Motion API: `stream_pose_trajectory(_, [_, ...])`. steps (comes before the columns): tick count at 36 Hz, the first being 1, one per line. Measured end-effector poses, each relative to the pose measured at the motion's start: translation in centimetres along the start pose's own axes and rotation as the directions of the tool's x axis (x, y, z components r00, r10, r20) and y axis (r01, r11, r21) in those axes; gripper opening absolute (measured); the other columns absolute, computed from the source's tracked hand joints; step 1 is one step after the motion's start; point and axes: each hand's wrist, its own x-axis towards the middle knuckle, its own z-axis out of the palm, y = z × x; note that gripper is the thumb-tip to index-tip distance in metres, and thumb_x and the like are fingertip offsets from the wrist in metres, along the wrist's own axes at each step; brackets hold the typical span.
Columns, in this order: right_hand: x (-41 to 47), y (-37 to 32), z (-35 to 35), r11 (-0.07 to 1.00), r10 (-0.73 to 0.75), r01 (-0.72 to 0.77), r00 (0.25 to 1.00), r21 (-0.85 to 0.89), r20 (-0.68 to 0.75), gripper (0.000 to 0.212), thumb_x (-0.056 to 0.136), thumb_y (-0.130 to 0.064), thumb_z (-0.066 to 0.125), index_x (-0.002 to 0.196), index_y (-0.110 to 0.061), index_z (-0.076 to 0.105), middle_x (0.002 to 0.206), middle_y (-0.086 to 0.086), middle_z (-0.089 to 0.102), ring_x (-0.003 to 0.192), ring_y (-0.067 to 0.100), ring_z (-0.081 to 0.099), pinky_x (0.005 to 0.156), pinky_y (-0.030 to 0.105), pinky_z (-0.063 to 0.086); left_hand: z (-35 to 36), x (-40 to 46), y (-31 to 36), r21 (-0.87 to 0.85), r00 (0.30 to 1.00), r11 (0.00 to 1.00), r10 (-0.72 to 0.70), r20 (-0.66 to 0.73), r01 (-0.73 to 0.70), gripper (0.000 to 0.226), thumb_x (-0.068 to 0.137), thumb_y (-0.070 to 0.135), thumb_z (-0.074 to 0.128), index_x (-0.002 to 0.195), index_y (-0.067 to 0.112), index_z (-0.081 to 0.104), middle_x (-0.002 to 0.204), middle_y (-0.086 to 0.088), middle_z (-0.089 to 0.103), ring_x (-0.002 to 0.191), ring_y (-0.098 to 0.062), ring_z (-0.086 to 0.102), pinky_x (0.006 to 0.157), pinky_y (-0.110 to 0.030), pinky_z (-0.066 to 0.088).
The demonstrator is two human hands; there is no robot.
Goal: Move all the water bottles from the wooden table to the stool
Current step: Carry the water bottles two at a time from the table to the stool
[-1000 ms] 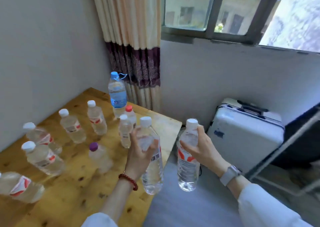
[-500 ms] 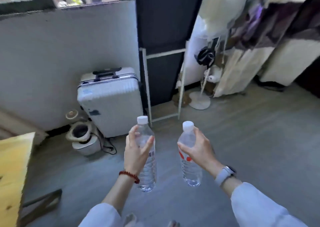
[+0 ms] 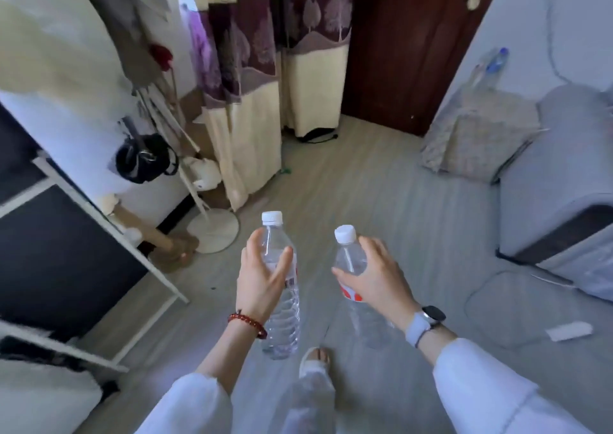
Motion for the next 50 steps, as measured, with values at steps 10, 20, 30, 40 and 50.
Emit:
stream_pose_trajectory(10, [18.6, 9.1, -10.4, 0.972, 0.231, -0.228, 0.97, 0.049, -0.073, 0.058, 0.069, -0.05, 0.067, 0.119, -0.035, 0.041, 0.102, 0.005, 0.059, 0.1, 0.025, 0.058, 0.083, 0.037, 0.048, 17.3, 19.7, 8.8, -0.046, 0.955, 0.991, 0.135, 0.265, -0.128, 0.053, 0.081, 0.041, 0.062, 0.127, 0.031, 0.039, 0.11, 0.02, 0.048, 0.103, -0.006, 0.047, 0.084, -0.023, 0.034])
stream_pose_trajectory(20, [34.2, 23.7, -18.4, 0.907, 0.418, -0.399, 0.893, 0.137, -0.167, 0.061, 0.072, -0.049, 0.066, 0.122, -0.026, 0.04, 0.109, 0.009, 0.061, 0.106, 0.025, 0.058, 0.087, 0.04, 0.048, 38.5, 34.2, 15.3, -0.016, 0.856, 0.978, 0.188, 0.483, -0.206, 0.064, 0.079, 0.044, 0.062, 0.133, 0.026, 0.032, 0.113, -0.003, 0.053, 0.101, -0.025, 0.055, 0.088, -0.036, 0.045])
stream_pose_trajectory(30, [53.7, 38.2, -29.9, 0.877, 0.48, -0.463, 0.849, 0.128, -0.22, 0.06, 0.074, -0.049, 0.064, 0.124, -0.025, 0.04, 0.11, 0.008, 0.057, 0.107, 0.026, 0.055, 0.088, 0.039, 0.046, 58.8, 50.5, 25.3, 0.014, 0.844, 0.974, 0.19, 0.501, -0.227, 0.065, 0.079, 0.049, 0.058, 0.133, 0.029, 0.028, 0.123, -0.005, 0.046, 0.101, -0.02, 0.05, 0.082, -0.032, 0.04])
stream_pose_trajectory(40, [71.7, 50.4, -37.4, 0.888, 0.459, -0.432, 0.855, 0.159, -0.24, 0.063, 0.076, -0.047, 0.064, 0.128, -0.022, 0.039, 0.111, 0.008, 0.059, 0.105, 0.026, 0.056, 0.087, 0.04, 0.047, 76.3, 64.6, 31.9, 0.001, 0.825, 0.967, 0.218, 0.521, -0.255, 0.068, 0.079, 0.045, 0.061, 0.134, 0.026, 0.026, 0.123, -0.002, 0.04, 0.096, -0.014, 0.043, 0.083, -0.032, 0.037])
stream_pose_trajectory(50, [90.6, 64.4, -44.3, 0.808, 0.573, -0.463, 0.76, 0.365, -0.306, 0.061, 0.072, -0.042, 0.07, 0.121, -0.026, 0.039, 0.118, 0.004, 0.054, 0.107, 0.019, 0.052, 0.083, 0.03, 0.039, 97.3, 79.1, 37.9, -0.069, 0.752, 0.965, 0.24, 0.614, -0.252, 0.066, 0.075, 0.037, 0.07, 0.13, 0.022, 0.037, 0.128, -0.002, 0.048, 0.111, -0.012, 0.046, 0.092, -0.028, 0.039])
